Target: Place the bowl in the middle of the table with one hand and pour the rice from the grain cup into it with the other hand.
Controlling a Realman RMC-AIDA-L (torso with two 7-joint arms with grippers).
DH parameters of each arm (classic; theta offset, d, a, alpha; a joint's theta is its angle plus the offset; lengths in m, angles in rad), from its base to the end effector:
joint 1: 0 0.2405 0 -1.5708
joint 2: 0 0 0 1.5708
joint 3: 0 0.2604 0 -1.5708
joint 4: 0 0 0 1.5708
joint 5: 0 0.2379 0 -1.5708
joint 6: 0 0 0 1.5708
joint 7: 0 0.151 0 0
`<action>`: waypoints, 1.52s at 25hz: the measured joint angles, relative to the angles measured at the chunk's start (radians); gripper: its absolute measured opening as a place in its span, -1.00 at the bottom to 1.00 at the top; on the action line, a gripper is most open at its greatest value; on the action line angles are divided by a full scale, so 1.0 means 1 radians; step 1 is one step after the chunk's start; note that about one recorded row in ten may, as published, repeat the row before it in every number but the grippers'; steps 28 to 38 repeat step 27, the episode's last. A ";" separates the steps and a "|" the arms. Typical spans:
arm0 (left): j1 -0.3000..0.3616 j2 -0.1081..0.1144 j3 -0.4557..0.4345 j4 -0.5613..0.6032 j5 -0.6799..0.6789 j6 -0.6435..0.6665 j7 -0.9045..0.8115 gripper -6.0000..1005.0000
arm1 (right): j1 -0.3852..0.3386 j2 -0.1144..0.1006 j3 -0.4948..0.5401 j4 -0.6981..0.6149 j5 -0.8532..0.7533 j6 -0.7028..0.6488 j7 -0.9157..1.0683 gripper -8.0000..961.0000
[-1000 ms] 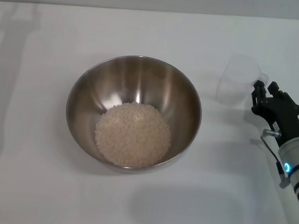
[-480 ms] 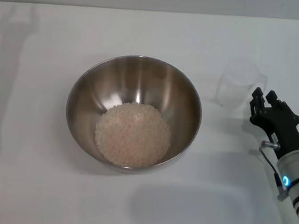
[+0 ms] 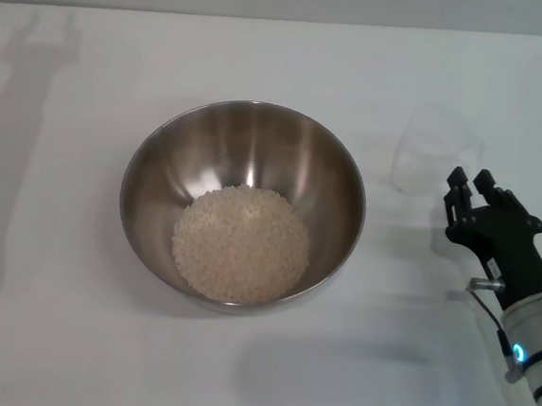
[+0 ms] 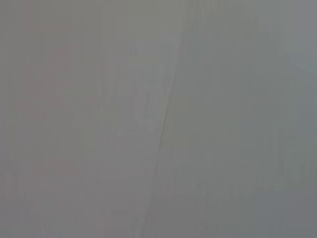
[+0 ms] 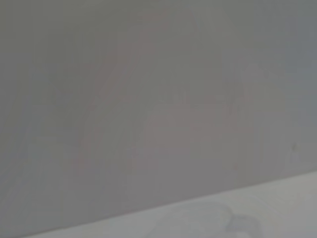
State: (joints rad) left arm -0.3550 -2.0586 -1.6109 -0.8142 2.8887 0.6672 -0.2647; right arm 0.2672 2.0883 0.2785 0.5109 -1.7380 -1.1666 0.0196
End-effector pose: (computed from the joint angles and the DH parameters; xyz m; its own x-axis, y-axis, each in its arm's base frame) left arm -0.2686 0.4410 0.0666 0.5497 -0.1964 0.8119 0.8183 -0.0688 -0.5707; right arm 0.3214 0.2716 -0.1166 0.5215 -0.1303 -0.8432 -0.8512 -0.1484 -0.5035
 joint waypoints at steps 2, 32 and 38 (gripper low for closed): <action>0.006 0.000 0.002 -0.007 0.000 0.000 -0.001 0.01 | -0.003 -0.001 -0.007 -0.003 0.000 -0.010 -0.007 -0.19; 0.073 0.002 0.022 -0.084 0.000 0.000 0.001 0.01 | -0.020 -0.013 -0.028 -0.060 -0.013 -0.099 -0.072 0.35; 0.073 0.002 0.022 -0.084 0.000 0.000 0.001 0.01 | -0.020 -0.013 -0.028 -0.060 -0.013 -0.099 -0.072 0.35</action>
